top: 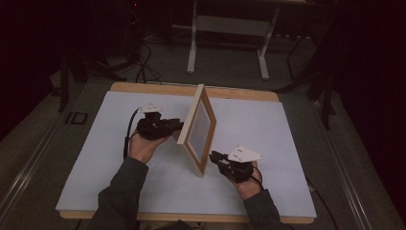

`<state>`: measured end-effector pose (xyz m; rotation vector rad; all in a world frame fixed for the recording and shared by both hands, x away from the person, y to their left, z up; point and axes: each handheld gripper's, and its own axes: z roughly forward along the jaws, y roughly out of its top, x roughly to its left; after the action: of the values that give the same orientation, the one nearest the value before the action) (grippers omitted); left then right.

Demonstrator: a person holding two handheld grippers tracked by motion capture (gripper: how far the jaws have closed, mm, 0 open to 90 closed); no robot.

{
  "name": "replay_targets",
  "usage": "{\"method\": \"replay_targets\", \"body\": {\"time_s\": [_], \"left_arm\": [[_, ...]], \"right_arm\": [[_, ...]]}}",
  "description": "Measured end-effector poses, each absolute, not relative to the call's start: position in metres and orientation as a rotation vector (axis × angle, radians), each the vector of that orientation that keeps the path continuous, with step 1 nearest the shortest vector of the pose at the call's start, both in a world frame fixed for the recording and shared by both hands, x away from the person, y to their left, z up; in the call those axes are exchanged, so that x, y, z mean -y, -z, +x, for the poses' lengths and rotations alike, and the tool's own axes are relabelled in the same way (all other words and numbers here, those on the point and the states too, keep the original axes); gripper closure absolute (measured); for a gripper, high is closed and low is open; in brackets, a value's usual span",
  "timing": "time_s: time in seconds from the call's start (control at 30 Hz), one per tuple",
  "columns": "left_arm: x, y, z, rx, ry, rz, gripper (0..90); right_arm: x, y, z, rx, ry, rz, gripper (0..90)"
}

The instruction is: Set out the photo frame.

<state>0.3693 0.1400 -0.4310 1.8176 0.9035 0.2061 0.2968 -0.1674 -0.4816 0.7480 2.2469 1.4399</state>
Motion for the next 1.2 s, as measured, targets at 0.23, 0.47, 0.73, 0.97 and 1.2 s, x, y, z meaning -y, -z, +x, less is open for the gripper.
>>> {"method": "replay_targets", "body": {"time_s": [0.23,0.47,0.73,0.97,1.2], "left_arm": [[-0.148,0.435,0.352,-0.912,-0.21,1.812,65.9],[-0.152,0.437,0.336,-0.909,-0.223,1.812,60.3],[-0.152,0.445,0.316,-0.908,-0.192,1.828,56.9],[-0.15,0.453,0.298,-0.878,-0.166,1.876,55.7],[-0.139,0.454,0.284,-0.832,-0.136,1.892,52.9]], "right_arm": [[0.172,0.482,0.297,-2.237,-1.436,0.759,78.2],[0.174,0.483,0.298,-2.229,-1.434,0.77,76.8],[0.178,0.483,0.299,-2.213,-1.434,0.782,73.7],[0.182,0.482,0.3,-2.19,-1.431,0.808,71.3],[0.183,0.482,0.302,-2.187,-1.431,0.813,70.9]]}}
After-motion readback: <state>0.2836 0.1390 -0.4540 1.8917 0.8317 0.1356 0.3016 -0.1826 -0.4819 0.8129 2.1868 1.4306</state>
